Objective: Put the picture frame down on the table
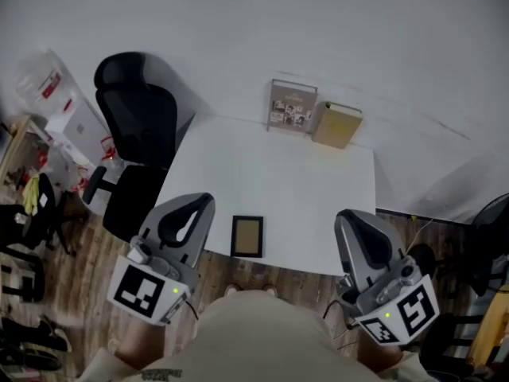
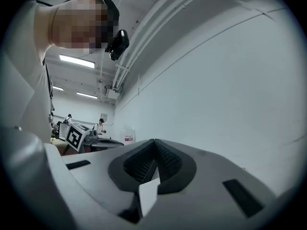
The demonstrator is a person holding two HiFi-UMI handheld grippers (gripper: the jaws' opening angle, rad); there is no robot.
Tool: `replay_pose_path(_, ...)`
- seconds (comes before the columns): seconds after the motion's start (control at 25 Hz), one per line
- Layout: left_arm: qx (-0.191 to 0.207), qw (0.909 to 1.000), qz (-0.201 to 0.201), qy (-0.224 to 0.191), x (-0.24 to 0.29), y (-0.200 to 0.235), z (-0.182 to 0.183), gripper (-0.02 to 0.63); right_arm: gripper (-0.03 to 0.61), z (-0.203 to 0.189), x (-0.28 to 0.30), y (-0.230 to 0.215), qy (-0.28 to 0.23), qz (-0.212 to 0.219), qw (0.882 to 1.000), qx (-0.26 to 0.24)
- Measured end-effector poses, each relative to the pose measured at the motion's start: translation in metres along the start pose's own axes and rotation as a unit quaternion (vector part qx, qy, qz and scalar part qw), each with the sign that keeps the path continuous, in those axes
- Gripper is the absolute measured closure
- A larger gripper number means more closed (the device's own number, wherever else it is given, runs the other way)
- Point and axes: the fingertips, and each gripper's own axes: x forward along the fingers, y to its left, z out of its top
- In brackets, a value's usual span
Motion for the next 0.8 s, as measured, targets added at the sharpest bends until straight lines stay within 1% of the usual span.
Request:
replay_pose_path(0.2, -0.010, 0.9996, -0.010, 0.026, 0.004, -0.011, -0.016, 0.589, 0.555, -0.019, -0.002, -0.002, 0.028, 0.006, 1.000, 0.011)
replay_pose_path(0.32, -0.016, 0.9991, -0.013, 0.038, 0.008, -0.015, -0.022, 0.589, 0.555, -0.027, 0.000, -0.004, 0.033, 0.007, 0.999, 0.022)
replay_pose_path(0.6, -0.007, 0.9992, -0.010, 0.037, 0.015, -0.007, -0.019, 0.589, 0.555, -0.034, 0.008, -0.012, 0.033, 0.007, 0.999, 0.029)
replay_pose_path(0.8, -0.011, 0.9990, -0.010, 0.043, 0.015, -0.003, -0.022, 0.589, 0.555, -0.037, 0.010, -0.012, 0.038, 0.002, 0.999, 0.033)
